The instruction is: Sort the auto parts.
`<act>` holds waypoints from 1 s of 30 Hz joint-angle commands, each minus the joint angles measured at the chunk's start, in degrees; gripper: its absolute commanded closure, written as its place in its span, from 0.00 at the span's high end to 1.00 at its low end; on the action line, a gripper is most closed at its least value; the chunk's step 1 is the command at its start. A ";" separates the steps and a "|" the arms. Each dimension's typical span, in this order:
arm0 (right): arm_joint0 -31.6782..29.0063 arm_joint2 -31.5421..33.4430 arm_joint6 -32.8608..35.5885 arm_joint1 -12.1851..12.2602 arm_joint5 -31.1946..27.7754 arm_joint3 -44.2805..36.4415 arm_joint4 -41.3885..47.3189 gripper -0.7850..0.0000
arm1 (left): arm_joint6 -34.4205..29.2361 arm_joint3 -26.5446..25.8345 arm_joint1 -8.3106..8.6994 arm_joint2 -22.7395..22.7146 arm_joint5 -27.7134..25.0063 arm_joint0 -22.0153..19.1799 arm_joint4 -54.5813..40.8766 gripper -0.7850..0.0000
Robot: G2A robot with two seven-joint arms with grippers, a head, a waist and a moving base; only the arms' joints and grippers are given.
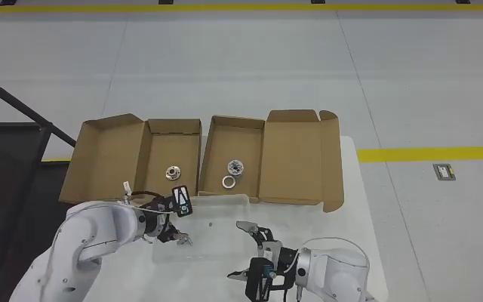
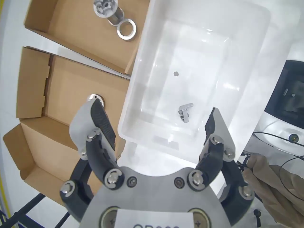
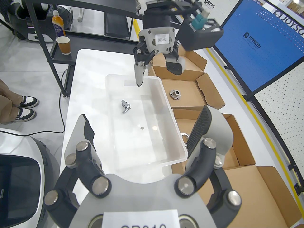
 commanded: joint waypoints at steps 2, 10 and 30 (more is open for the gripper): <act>0.00 0.00 -0.01 0.00 0.00 0.00 -0.02 1.00 | 0.70 -1.32 0.49 1.40 -1.11 2.38 3.81 1.00; 0.00 0.00 -0.01 0.00 0.00 0.00 -0.02 1.00 | 2.32 -1.39 1.69 1.22 -2.26 5.89 8.84 0.84; 0.00 0.00 -0.01 0.00 0.00 0.00 -0.02 1.00 | 1.29 10.90 -1.09 14.65 2.35 -3.43 13.52 0.79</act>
